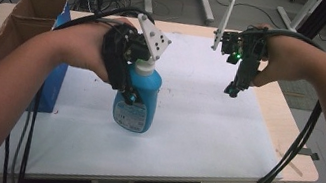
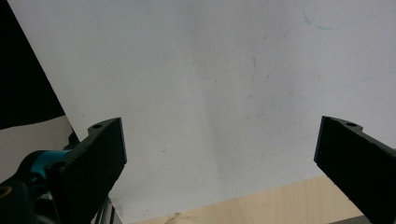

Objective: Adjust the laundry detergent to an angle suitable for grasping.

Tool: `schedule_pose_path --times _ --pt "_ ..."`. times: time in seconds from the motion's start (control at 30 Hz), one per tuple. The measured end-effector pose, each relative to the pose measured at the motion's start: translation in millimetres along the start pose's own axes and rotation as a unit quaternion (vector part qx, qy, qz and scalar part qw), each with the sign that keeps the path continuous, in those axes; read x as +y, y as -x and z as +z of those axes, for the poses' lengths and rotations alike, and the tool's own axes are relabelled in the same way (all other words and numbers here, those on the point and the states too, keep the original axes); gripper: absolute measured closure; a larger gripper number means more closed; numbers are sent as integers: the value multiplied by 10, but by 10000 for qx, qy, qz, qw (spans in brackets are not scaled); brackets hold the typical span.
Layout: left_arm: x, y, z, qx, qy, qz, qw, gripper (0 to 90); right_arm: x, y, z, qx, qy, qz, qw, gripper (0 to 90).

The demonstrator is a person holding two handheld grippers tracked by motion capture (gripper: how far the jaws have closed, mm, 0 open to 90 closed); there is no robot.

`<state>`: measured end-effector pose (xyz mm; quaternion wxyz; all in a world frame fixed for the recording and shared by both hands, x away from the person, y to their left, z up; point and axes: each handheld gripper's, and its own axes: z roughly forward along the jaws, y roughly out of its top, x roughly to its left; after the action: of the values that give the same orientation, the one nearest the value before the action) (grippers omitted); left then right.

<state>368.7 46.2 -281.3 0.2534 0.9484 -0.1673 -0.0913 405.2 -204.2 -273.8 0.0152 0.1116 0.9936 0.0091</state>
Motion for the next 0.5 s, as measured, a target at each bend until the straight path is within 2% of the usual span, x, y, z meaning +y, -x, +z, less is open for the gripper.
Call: schedule_pose_path --times 0.17,0.27,0.5 --pt "-68 31 46 60 94 210 9997 420 7 -3 12 4 -8 -10 10000 15" --pt "-96 36 71 63 73 263 9996 420 18 -7 18 9 -15 0 10000 15" --pt "-161 21 150 -36 46 191 9998 419 33 -14 20 5 0 -6 10000 15"
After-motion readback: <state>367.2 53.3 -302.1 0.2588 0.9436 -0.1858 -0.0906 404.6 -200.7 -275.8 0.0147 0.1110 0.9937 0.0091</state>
